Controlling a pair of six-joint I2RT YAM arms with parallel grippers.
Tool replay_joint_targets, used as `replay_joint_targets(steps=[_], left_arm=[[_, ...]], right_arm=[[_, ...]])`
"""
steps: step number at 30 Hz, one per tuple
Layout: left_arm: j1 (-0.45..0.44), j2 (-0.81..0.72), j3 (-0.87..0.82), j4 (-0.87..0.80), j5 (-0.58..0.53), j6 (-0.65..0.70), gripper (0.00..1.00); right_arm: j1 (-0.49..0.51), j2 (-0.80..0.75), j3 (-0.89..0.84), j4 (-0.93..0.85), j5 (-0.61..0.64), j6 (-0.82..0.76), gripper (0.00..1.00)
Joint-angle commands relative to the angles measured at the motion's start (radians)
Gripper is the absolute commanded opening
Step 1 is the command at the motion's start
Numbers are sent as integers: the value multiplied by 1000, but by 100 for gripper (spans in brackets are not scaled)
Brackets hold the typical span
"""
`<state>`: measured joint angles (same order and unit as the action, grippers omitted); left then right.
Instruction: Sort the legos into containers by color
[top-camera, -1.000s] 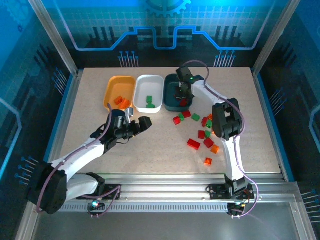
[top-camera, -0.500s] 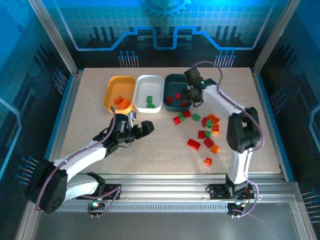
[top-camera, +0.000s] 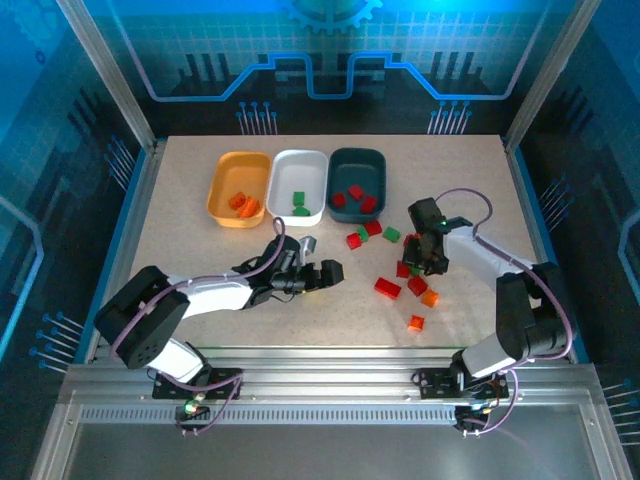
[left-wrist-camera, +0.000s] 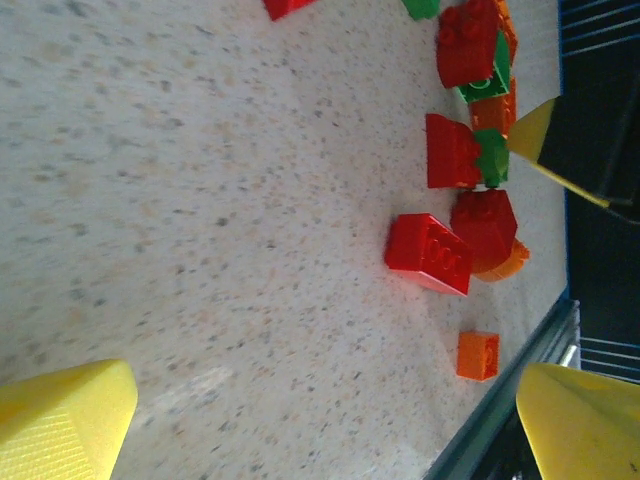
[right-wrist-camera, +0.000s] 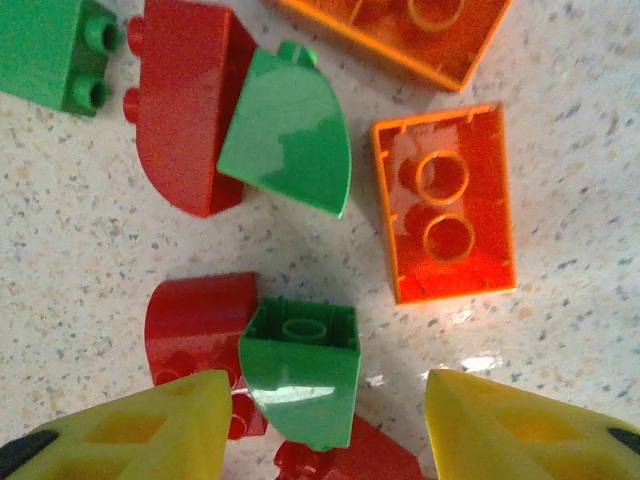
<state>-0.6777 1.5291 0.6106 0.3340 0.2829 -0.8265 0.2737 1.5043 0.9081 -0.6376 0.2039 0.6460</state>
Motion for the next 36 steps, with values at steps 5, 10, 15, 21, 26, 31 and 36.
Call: replay_joint_targets(steps=[5,10,15,21,26,31,36], left_arm=[[-20,10,37,52,44,-12,99],[-19,-62,27,-30,8,34,99],[-20,-118,11,-69,-19,52,99],[-19,-132,-15,-55,-31,47,99],[-19,-175,-39,-69,-50,46,99],[-15,-280,-54,-167,-126,91,99],[97,-440,-78,-347,-274,56,99]], right_arm=[[-24,23,-23,101,-63,93,52],[-30,60,-48,134,-34,109,49],[-29,71,-61,125,-15,111,48],[-29,88,-83,168,-4,97,38],[-27,51,-91,170,-1,89,30],[-8,-59,-96,135,10,72,30],[98,-171,-34,107,33,51,30]])
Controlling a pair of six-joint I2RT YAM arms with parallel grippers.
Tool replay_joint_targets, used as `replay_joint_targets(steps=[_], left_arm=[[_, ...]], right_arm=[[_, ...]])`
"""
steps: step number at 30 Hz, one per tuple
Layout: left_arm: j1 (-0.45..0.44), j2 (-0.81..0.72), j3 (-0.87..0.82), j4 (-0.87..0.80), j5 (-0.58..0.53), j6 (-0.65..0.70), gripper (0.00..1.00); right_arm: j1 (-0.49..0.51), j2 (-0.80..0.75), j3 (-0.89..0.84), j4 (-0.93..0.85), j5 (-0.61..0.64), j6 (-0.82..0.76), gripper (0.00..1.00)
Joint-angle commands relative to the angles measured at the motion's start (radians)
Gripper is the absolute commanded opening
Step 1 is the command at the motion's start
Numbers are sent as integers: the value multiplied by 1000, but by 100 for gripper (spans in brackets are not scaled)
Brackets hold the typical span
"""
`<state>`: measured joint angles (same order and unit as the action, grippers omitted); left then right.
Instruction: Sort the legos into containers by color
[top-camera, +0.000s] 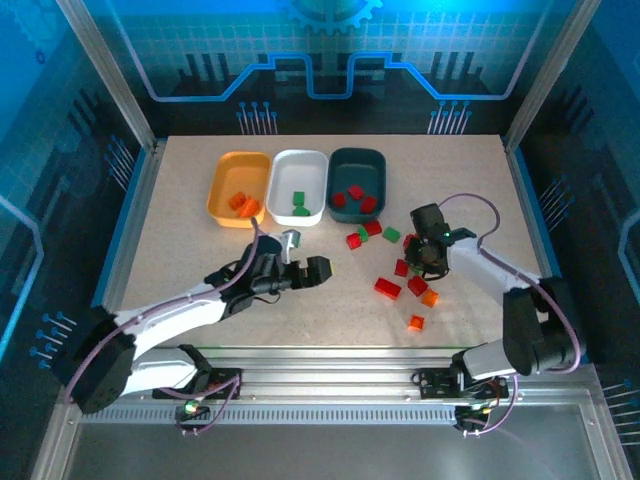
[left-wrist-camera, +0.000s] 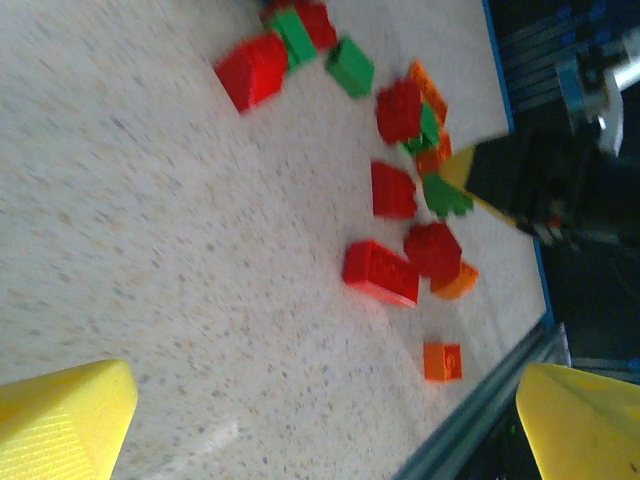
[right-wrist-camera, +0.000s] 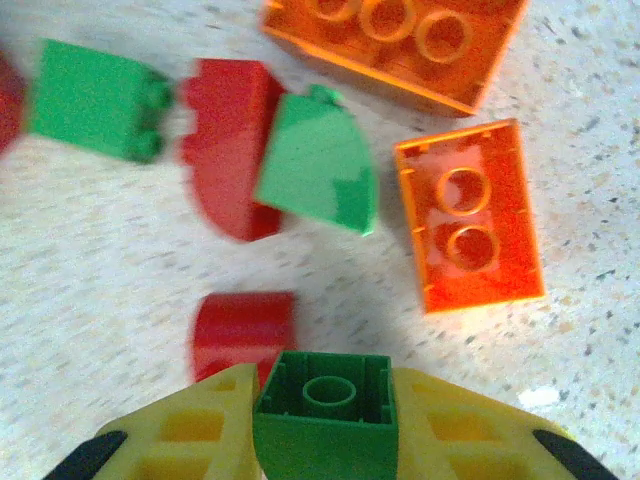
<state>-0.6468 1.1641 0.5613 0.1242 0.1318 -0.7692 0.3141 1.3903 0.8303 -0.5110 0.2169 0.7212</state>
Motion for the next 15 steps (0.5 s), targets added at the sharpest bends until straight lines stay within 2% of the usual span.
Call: replay_joint_targets(steps=[1,5,7,11,15], left_arm=[[126,-106,-41,-178,-137,-35,99],[375,-188,-90,-293,-91,-153,99],[442,-210,-93,-339,-62,-157,99],[476,-242,-109,-375,3,-147,99],[483,-284,-143,-411,36,-151,99]], right_arm=[[88,-63,83,15,1,-34,30],[215,40,228,128,-65,-92,30],[254,133,314,167,-76,-117,30],[274,340,500,226,-141,-156,29],[288,569,764,164,-154,-214,29]])
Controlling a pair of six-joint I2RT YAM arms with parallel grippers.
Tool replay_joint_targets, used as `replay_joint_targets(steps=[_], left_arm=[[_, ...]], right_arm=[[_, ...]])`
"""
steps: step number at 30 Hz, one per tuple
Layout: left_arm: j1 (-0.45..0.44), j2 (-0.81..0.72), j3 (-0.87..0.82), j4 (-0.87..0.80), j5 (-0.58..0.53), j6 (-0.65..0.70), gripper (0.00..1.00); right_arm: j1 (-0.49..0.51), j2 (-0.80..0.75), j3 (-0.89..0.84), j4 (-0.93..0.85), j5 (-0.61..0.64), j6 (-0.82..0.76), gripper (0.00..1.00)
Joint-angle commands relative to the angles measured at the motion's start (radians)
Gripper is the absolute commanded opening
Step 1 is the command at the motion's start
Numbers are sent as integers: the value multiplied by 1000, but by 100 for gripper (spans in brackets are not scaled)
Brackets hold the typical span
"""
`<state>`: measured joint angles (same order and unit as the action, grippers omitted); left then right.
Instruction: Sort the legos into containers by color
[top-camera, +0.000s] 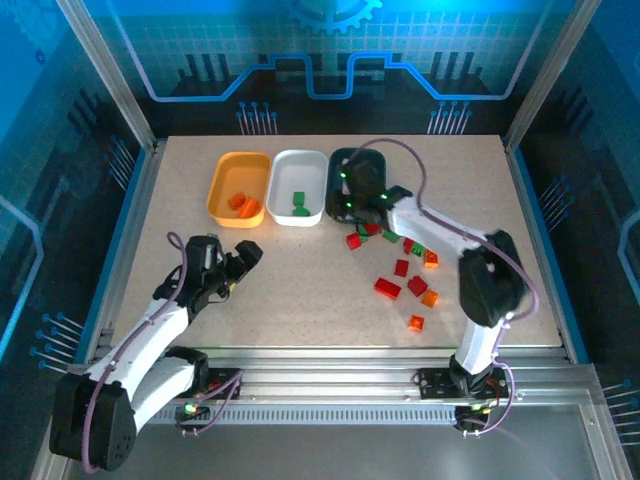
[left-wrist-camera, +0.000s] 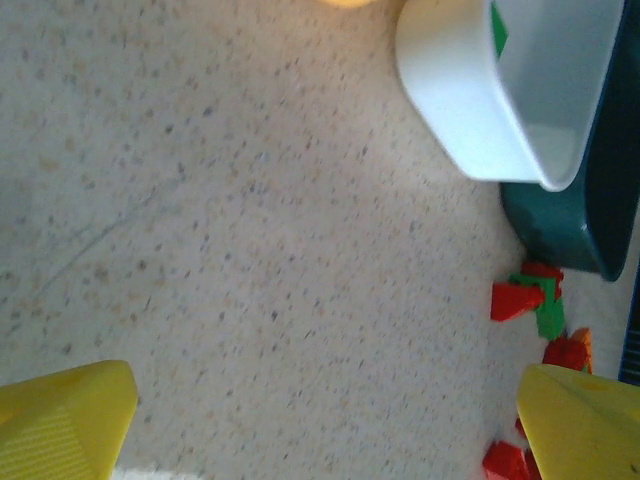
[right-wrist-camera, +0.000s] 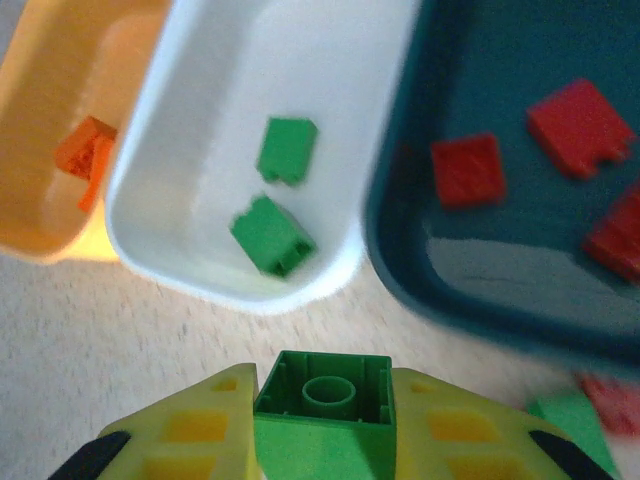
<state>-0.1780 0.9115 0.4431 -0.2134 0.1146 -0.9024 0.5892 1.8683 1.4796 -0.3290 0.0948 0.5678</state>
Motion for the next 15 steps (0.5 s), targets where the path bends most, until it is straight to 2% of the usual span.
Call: replay_joint_targets(steps=[1,6,10,13,15], left_arm=[[12,-52,-37,-92,42,-22,99],[14,-133,-112,-97,36,-42,99],[14,-158,-126,-89,50,-45,99],[12,-149,-117,-74,74,-41,99],[11,-138,-111,-48,105,-31,99]], right_arm=[[15,141,173,-28,-29,-70,29],[7,316,379,-60,-63,-52,29],[1,447,567,-182,-78,-43,31],[3,496,635,-232,-86,-46,39],[5,477,630,-232,-86,-49,44]])
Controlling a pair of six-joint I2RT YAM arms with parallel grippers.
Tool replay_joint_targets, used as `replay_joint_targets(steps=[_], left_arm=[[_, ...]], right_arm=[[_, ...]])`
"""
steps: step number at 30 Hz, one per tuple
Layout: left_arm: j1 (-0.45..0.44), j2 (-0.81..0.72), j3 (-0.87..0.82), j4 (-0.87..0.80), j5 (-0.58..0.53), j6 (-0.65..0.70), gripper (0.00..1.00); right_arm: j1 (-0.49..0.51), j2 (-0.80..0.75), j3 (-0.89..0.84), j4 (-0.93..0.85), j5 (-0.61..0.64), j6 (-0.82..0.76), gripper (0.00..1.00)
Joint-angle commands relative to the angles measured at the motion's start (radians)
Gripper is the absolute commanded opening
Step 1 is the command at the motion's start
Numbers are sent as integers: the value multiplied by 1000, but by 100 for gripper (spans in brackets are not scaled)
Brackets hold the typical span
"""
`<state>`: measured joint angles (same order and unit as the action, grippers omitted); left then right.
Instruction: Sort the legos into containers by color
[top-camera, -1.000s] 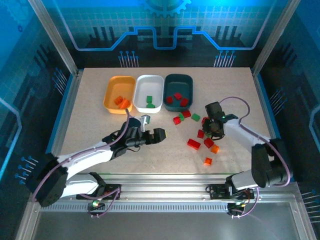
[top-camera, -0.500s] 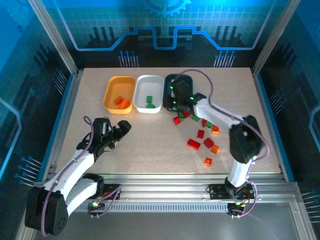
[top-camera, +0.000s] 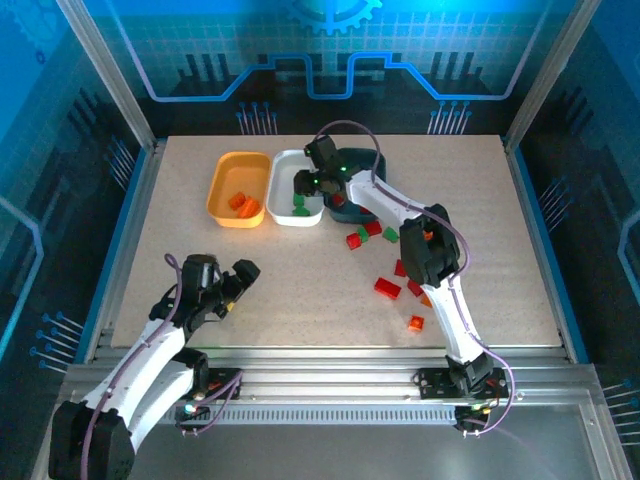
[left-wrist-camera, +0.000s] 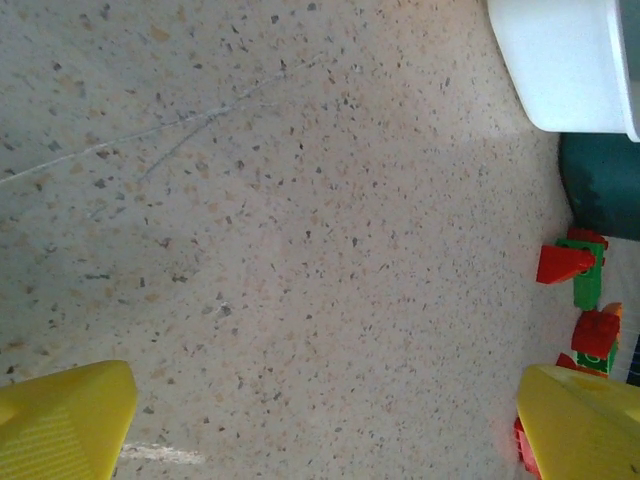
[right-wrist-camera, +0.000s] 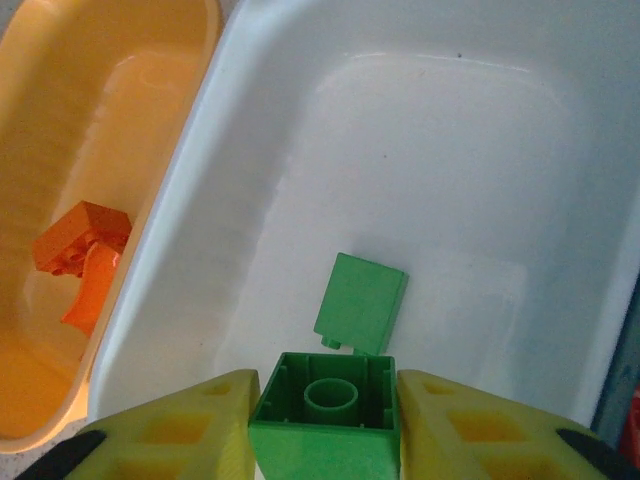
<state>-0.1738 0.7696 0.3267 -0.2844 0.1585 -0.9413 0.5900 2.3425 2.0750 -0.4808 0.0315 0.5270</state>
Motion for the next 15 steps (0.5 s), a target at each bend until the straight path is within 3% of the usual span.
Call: replay_joint_targets(steps=[1,7,12,15], left_arm=[[7,14,10,36,75,16,99],[-76,120,79,73,72,74,99],[-313,264,209,74,-54,162,96],[-432,368,273,112,-76,210,93]], right_arm=[[7,-10,22,-77,-16,-12,46],[8,-215,-177,-20,21,-19,48],[0,-498,-538,-2,182,45,47],[-24,-696,-805,-27,281,129,49]])
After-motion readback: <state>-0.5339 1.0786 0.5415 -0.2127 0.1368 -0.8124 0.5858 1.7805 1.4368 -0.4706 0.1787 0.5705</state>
